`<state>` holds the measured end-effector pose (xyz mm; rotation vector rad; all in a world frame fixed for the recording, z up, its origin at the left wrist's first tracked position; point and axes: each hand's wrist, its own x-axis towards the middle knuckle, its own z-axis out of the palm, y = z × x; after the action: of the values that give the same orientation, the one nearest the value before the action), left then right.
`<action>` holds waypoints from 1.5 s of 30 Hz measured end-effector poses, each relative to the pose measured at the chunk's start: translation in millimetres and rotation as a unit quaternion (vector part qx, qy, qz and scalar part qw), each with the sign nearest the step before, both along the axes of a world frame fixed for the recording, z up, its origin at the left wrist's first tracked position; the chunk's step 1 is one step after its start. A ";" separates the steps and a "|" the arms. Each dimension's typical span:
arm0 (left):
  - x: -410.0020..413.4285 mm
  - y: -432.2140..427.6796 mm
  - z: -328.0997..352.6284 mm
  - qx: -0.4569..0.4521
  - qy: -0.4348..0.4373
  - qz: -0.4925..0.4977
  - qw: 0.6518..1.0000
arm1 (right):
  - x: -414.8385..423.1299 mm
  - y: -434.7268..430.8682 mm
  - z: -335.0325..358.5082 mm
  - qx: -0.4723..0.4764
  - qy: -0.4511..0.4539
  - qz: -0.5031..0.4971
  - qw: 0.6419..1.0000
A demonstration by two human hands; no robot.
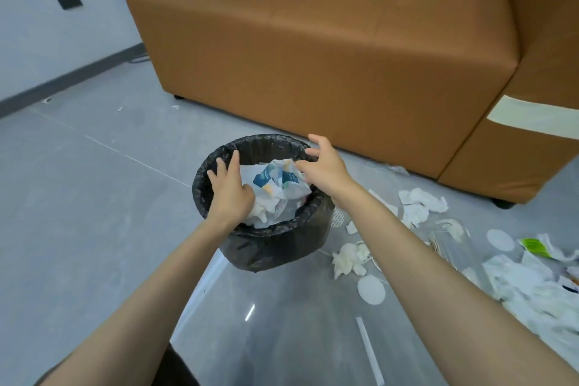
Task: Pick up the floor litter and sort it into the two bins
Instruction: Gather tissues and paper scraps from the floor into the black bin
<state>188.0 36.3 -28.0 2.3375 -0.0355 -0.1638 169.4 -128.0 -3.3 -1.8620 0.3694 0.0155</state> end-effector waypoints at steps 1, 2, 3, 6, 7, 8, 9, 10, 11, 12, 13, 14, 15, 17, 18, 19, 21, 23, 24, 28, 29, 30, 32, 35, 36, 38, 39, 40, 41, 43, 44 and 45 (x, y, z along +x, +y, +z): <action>-4.2 -1.4 0.2 0.003 -0.039 -0.006 0.999 | -3.9 -3.7 -2.6 -0.005 -0.009 -0.013 1.000; -9.0 -3.8 -0.4 0.005 -0.079 -0.025 0.997 | -7.8 -8.7 -6.2 -0.008 -0.012 -0.031 0.999; -13.7 -7.2 -1.1 0.003 -0.117 -0.050 0.992 | -11.6 -14.6 -10.7 -0.008 -0.010 -0.054 0.998; -36.1 -27.9 -5.7 -0.005 -0.197 -0.146 0.969 | -33.8 -36.6 -33.0 -0.008 0.019 -0.117 0.993; -43.4 -35.9 -6.9 -0.011 -0.209 -0.175 0.962 | -42.6 -43.3 -42.3 -0.006 0.035 -0.130 0.991; -53.8 -44.8 -9.8 -0.022 -0.210 -0.200 0.957 | -55.4 -51.5 -54.3 -0.005 0.062 -0.137 0.989; -62.5 -52.1 -12.1 -0.033 -0.205 -0.219 0.953 | -66.8 -58.7 -65.7 -0.004 0.091 -0.135 0.987; -74.5 -60.3 -17.8 -0.042 -0.194 -0.237 0.951 | -84.6 -67.1 -78.1 -0.004 0.134 -0.125 0.983; -83.8 -65.2 -21.9 -0.048 -0.186 -0.251 0.949 | -98.8 -72.5 -88.6 -0.010 0.181 -0.099 0.979; -94.9 -71.2 -28.1 -0.053 -0.172 -0.267 0.947 | -116.7 -78.7 -99.5 -0.031 0.233 -0.064 0.970; -104.8 -77.4 -33.8 -0.062 -0.149 -0.280 0.946 | -133.7 -85.2 -109.7 -0.060 0.283 -0.024 0.957; -116.1 -84.1 -41.2 -0.071 -0.115 -0.289 0.948 | -152.8 -92.2 -119.9 -0.088 0.327 0.015 0.941; -122.1 -86.8 -48.3 -0.071 -0.078 -0.292 0.951 | -166.2 -94.7 -127.1 -0.106 0.362 0.052 0.925; -134.3 -94.0 -67.5 -0.023 0.008 -0.308 0.951 | -194.9 -99.6 -134.9 -0.125 0.421 0.117 0.891; -136.8 -94.6 -76.8 0.021 0.058 -0.320 0.945 | -205.2 -99.8 -135.9 -0.135 0.439 0.153 0.875; -141.8 -93.3 -86.4 0.062 0.118 -0.334 0.933 | -217.5 -98.6 -137.3 -0.150 0.453 0.187 0.858; -150.5 -86.9 -104.2 0.117 0.216 -0.361 0.900 | -237.3 -94.3 -140.6 -0.212 0.454 0.245 0.830; -162.9 -79.3 -123.5 0.162 0.248 -0.387 0.873 | -256.8 -86.4 -151.1 -0.276 0.420 0.267 0.822; -170.4 -75.4 -134.0 0.185 0.248 -0.395 0.865 | -265.8 -81.2 -159.3 -0.299 0.393 0.266 0.828; -203.1 -65.5 -161.5 0.269 0.243 -0.419 0.832 | -285.0 -65.7 -186.5 -0.332 0.314 0.254 0.852; -209.4 -62.2 -165.3 0.287 0.252 -0.428 0.819 | -285.5 -64.6 -190.9 -0.333 0.304 0.250 0.857; -213.7 -59.1 -167.8 0.302 0.254 -0.440 0.807 | -284.2 -64.2 -192.9 -0.332 0.298 0.250 0.859; -220.4 -52.6 -172.2 0.330 0.230 -0.467 0.787 | -281.8 -64.7 -198.7 -0.312 0.304 0.248 0.865; -224.3 -44.1 -179.4 0.336 0.170 -0.491 0.785 | -278.1 -66.8 -203.1 -0.286 0.319 0.232 0.873; -224.5 -41.5 -181.3 0.327 0.162 -0.489 0.793 | -275.5 -67.2 -202.5 -0.284 0.313 0.221 0.879; -222.8 -38.1 -182.5 0.300 0.161 -0.476 0.811 | -266.0 -65.1 -198.0 -0.277 0.292 0.174 0.899; -220.0 -38.4 -182.4 0.290 0.163 -0.474 0.815 | -258.3 -62.8 -195.1 -0.266 0.279 0.140 0.912; -216.6 -40.3 -181.9 0.282 0.166 -0.473 0.818 | -250.0 -59.8 -192.1 -0.254 0.267 0.101 0.924; -213.0 -42.8 -180.6 0.273 0.174 -0.466 0.823 | -241.1 -56.1 -191.2 -0.239 0.260 0.064 0.933; -203.1 -47.9 -176.9 0.243 0.186 -0.439 0.845 | -224.5 -47.0 -193.4 -0.210 0.264 0.012 0.941; -198.1 -49.8 -174.9 0.227 0.183 -0.423 0.858 | -219.2 -42.5 -196.2 -0.196 0.275 -0.006 0.941; -192.7 -51.0 -171.6 0.215 0.177 -0.408 0.869 | -215.2 -39.0 -200.1 -0.183 0.287 -0.020 0.940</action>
<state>-4.7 -14.7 -199.6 2.5344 -0.8928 -1.1137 -45.8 -167.0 -203.4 -2.1981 0.8607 0.5021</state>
